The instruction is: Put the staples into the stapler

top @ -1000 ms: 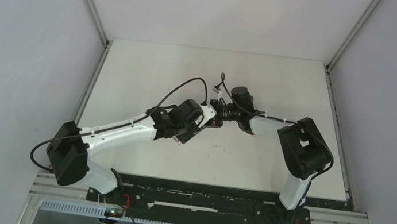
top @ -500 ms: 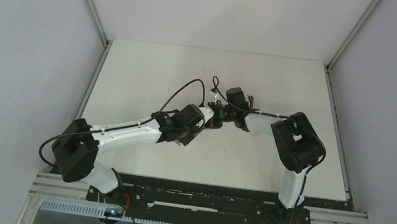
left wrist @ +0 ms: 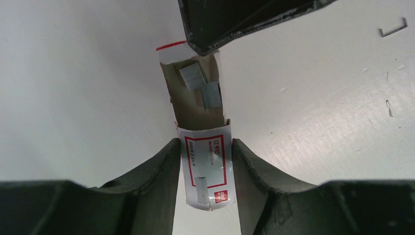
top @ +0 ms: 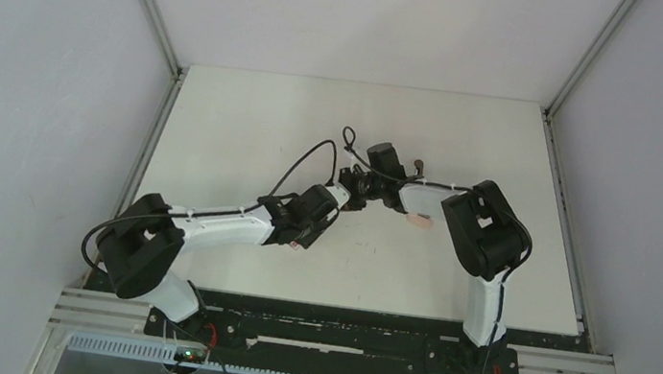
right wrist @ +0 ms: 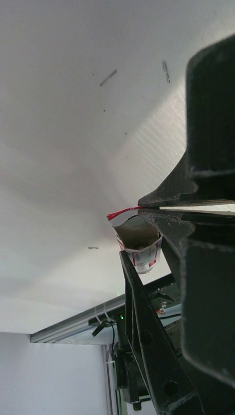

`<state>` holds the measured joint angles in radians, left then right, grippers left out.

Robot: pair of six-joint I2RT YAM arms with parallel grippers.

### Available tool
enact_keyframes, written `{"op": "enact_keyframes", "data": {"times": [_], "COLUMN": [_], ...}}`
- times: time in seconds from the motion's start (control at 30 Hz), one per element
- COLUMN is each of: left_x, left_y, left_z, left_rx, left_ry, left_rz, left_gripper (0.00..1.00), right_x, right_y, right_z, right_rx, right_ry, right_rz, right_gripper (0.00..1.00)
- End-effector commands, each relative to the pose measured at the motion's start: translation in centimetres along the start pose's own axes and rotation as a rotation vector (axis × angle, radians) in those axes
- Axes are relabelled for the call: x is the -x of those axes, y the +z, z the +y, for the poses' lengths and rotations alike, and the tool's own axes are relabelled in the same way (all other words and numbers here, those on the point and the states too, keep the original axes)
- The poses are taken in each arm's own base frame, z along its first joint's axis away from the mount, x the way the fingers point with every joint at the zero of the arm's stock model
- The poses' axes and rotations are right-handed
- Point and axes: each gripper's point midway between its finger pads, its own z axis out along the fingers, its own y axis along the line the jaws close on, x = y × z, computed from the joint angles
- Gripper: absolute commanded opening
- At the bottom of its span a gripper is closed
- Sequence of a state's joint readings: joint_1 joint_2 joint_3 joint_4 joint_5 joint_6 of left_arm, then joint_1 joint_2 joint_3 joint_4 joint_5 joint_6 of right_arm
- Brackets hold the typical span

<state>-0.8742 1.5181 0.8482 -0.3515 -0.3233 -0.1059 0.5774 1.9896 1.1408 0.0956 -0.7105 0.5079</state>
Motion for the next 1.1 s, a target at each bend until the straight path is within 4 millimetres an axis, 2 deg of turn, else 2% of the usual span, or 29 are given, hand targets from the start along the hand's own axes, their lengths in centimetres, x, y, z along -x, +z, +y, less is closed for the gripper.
{"op": "enact_keyframes", "data": {"times": [0.0,0.4,0.87,0.97,1.07], "left_x": [-0.2,-0.9,-1.0,-0.4,0.9], "left_y": [0.8,1.0,0.3,-0.5,-2.1], "left_z": [0.0,0.2,0.6,1.7,3.2], "left_rx": [0.009,0.008,0.013,0.036,0.029], "left_ry": [-0.037,-0.061,-0.094,-0.141,-0.232], "left_rz": [-0.01,0.008,0.004,-0.032,-0.103], "left_gripper": [0.47,0.47,0.55,0.63,0.75], "right_x": [1.7,2.4,3.6,3.8,4.2], "right_y": [0.5,0.8,-0.1,-0.4,-1.0], "right_z": [-0.2,-2.2,-4.0,-4.1,-3.9], "right_rx": [-0.022,-0.095,-0.138,-0.138,-0.145], "right_ry": [-0.065,-0.053,-0.025,-0.024,-0.034], "right_rz": [-0.035,-0.049,-0.09,-0.095,-0.104], "right_gripper": [0.0,0.0,0.0,0.19,0.37]}}
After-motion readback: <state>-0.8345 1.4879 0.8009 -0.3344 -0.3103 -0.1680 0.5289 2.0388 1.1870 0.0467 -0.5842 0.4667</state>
